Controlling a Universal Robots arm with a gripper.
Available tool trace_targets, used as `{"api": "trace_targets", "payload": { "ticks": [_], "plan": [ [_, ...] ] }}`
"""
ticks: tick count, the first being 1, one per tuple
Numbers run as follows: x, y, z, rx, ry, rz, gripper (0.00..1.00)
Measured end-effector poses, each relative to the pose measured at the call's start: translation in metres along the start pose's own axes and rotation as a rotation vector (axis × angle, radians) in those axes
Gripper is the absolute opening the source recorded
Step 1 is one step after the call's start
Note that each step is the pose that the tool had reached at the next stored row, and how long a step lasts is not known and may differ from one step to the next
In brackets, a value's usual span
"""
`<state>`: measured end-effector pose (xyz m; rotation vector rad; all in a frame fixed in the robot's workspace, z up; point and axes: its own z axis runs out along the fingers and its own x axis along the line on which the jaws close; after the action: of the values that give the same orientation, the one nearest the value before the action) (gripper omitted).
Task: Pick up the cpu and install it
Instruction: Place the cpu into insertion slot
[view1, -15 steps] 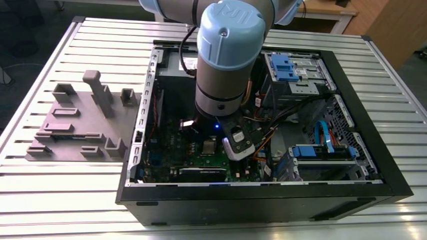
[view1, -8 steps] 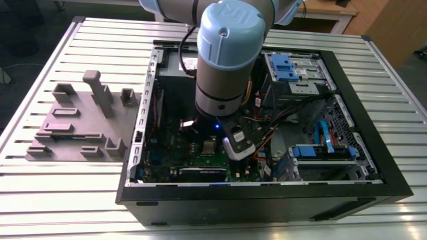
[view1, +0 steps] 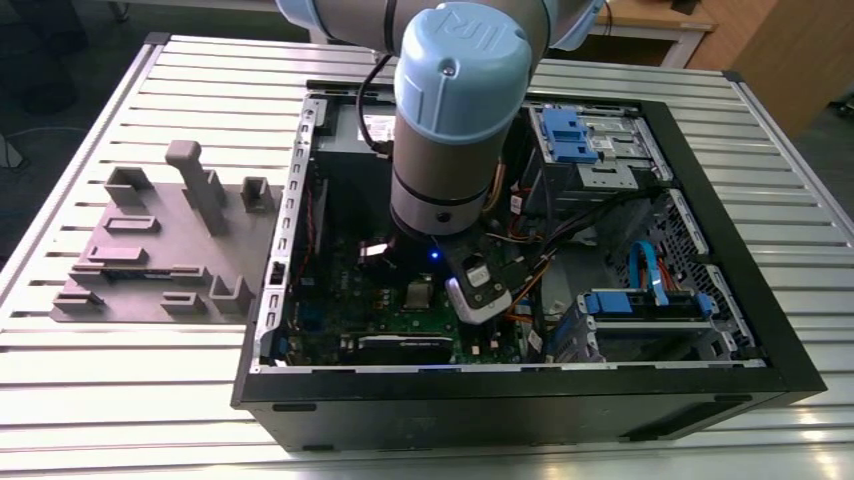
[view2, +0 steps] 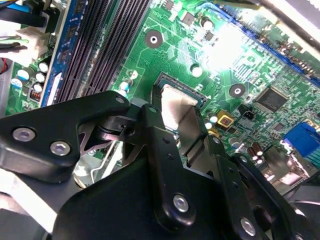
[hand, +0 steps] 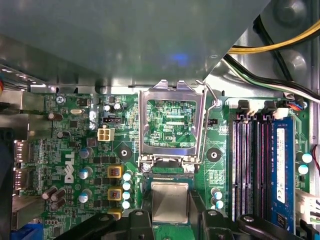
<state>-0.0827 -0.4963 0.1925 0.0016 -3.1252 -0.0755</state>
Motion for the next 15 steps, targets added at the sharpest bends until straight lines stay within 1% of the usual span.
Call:
{"api": "trace_targets", "payload": {
  "ticks": [8,9,10,15],
  "plan": [
    [-0.0001,0.0000,0.0001,-0.0003,-0.0004,-0.001,0.39],
    [-0.0001,0.0000,0.0002,-0.0004,0.0000,-0.001,0.40],
    [-0.0001,0.0000,0.0001,-0.0003,0.0000,-0.001,0.46],
    [-0.0001,0.0000,0.0001,-0.0002,0.0000,-0.001,0.46]
  ]
}}
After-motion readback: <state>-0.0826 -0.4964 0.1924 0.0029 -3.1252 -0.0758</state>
